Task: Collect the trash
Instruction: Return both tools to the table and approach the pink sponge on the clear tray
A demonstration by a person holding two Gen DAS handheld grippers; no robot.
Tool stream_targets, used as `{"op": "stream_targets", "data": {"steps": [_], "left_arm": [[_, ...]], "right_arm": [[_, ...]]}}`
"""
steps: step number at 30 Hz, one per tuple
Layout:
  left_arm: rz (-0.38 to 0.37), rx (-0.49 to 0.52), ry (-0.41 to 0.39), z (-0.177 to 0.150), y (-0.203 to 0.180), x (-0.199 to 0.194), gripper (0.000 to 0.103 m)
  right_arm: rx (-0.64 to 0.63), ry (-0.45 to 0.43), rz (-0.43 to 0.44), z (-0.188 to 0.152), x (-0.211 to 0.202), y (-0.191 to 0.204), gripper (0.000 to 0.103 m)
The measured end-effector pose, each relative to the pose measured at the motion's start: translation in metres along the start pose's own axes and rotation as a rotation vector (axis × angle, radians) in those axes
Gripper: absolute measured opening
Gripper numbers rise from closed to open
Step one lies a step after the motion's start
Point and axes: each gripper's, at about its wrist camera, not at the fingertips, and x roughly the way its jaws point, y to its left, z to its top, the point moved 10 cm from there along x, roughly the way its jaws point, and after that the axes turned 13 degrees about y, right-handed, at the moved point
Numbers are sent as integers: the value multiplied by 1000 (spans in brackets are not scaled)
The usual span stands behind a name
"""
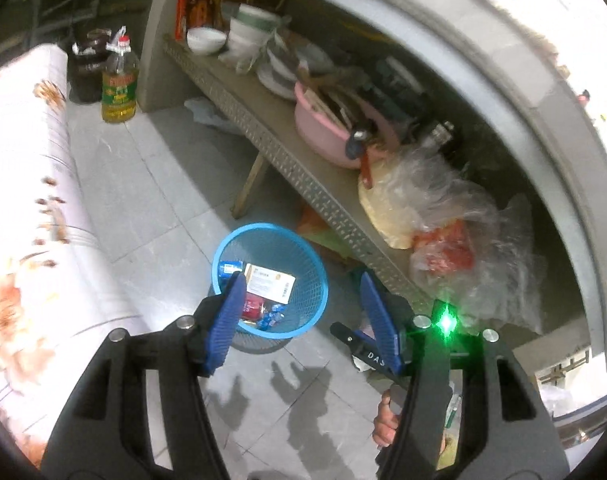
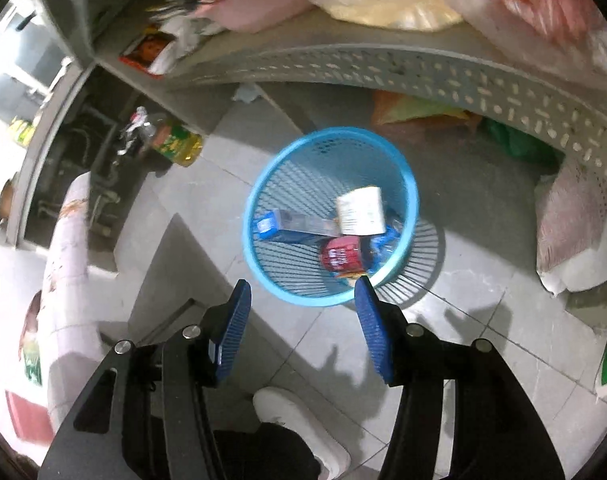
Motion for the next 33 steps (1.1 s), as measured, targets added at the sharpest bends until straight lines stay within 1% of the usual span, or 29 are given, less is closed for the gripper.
{"op": "stream_targets", "data": {"steps": [2, 6, 10, 12, 14, 17, 19, 22, 26, 28, 31, 33], "left_arm": [[5, 14, -21, -9, 2, -20, 59], [32, 25, -76, -35, 17, -71, 61], [109, 4, -136, -62, 50, -122, 62], [166, -30, -169, -77, 74, -148, 62], [239, -81, -211, -93, 104, -177, 62], [308, -158, -258, -112, 141, -207, 62], [352, -228, -286, -129, 171, -226, 62], [392, -310, -309, -151, 207, -244, 62], [411, -396, -314, -174, 240, -252, 62], [426, -413, -298, -182, 252, -248, 62], [417, -420, -269, -190, 257, -233, 61], [417, -426, -248, -194, 261, -223, 60]], "right_arm": [[-43, -12, 14, -2, -10, 18, 56], [-139, -32, 61, -5, -30, 62, 56], [-253, -36, 122, -16, -49, 114, 57], [-308, -30, 148, -25, -54, 138, 58], [-361, -16, 170, -34, -58, 163, 58], [-429, 15, 217, -51, -62, 199, 58], [-488, 39, 251, -66, -64, 227, 58], [-568, 72, 294, -91, -67, 266, 58], [-661, 132, 355, -127, -66, 315, 58], [-699, 164, 374, -143, -64, 335, 58], [-753, 220, 375, -169, -53, 361, 58], [-766, 267, 377, -185, -44, 374, 58]]}}
